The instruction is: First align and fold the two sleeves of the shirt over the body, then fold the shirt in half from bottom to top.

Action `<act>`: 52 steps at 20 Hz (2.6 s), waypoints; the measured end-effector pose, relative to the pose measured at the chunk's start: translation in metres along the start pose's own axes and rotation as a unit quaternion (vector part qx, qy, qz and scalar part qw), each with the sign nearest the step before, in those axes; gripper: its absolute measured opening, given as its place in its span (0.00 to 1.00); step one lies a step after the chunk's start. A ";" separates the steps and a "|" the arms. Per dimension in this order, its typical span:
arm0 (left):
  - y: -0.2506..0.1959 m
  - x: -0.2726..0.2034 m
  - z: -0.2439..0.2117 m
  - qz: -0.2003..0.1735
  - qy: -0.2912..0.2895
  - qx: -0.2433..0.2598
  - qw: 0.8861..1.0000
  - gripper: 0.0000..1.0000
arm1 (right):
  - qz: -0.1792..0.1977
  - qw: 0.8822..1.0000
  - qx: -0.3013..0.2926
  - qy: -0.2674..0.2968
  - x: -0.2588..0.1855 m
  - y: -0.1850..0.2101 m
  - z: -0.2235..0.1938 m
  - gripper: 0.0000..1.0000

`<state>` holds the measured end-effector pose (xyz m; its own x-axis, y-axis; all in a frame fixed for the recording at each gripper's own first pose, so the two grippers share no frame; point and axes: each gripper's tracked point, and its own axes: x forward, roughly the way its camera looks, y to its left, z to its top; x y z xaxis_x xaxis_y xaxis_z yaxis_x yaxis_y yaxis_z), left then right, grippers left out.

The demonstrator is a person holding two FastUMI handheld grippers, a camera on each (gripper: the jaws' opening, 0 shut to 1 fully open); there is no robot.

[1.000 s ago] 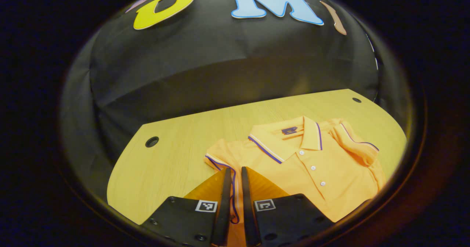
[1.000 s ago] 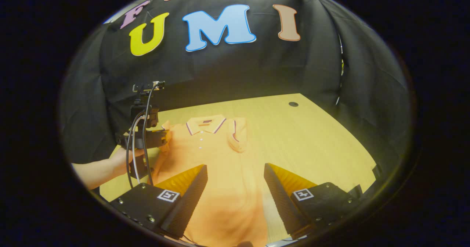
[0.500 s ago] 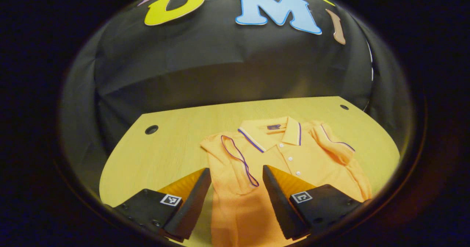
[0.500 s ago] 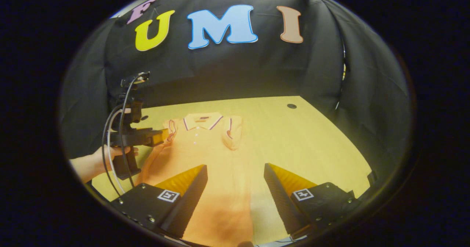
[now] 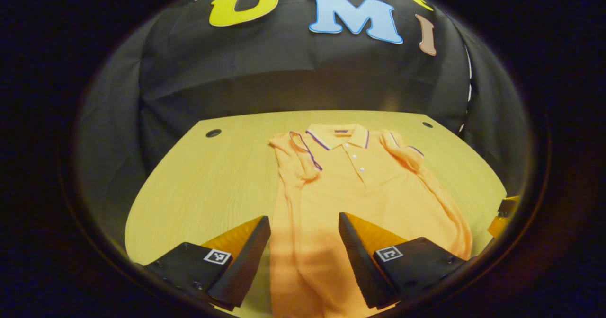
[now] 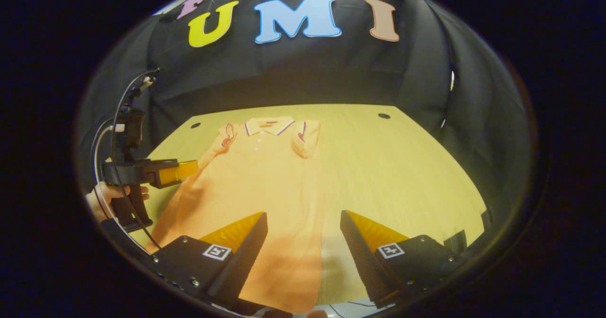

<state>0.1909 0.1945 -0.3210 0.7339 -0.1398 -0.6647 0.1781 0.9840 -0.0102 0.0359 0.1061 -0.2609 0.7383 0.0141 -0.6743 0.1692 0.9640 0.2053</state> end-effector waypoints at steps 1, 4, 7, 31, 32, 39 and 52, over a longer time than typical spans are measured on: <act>0.000 -0.013 -0.011 0.000 0.001 -0.003 1.000 0.95 | 0.001 1.000 0.000 0.007 -0.004 0.000 -0.011 0.96; -0.001 -0.046 -0.043 -0.001 0.003 -0.002 1.000 0.95 | 0.001 1.000 -0.003 0.024 -0.015 0.001 -0.040 0.96; -0.002 -0.073 -0.066 0.000 0.009 -0.001 1.000 0.95 | -0.001 0.999 -0.009 0.033 -0.026 -0.001 -0.060 0.96; -0.001 -0.164 -0.169 -0.018 0.022 0.006 1.000 0.95 | 0.003 0.996 -0.033 0.079 -0.040 0.004 -0.130 0.96; -0.001 -0.164 -0.173 -0.018 0.023 0.004 1.000 0.95 | 0.004 0.996 -0.033 0.078 -0.040 0.006 -0.131 0.96; -0.004 -0.160 -0.181 -0.004 0.025 0.025 0.999 0.95 | 0.006 0.997 -0.035 0.073 -0.040 0.007 -0.131 0.98; -0.014 -0.156 -0.180 0.003 0.019 0.046 0.999 0.46 | 0.010 0.996 -0.044 0.073 -0.041 0.008 -0.132 0.53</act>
<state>-0.0444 0.2223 -0.3513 0.7095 -0.1272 -0.6931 0.2343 0.9702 0.0617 -0.0789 0.1486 -0.3251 0.6368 0.0665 -0.7682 0.0915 0.9827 0.1609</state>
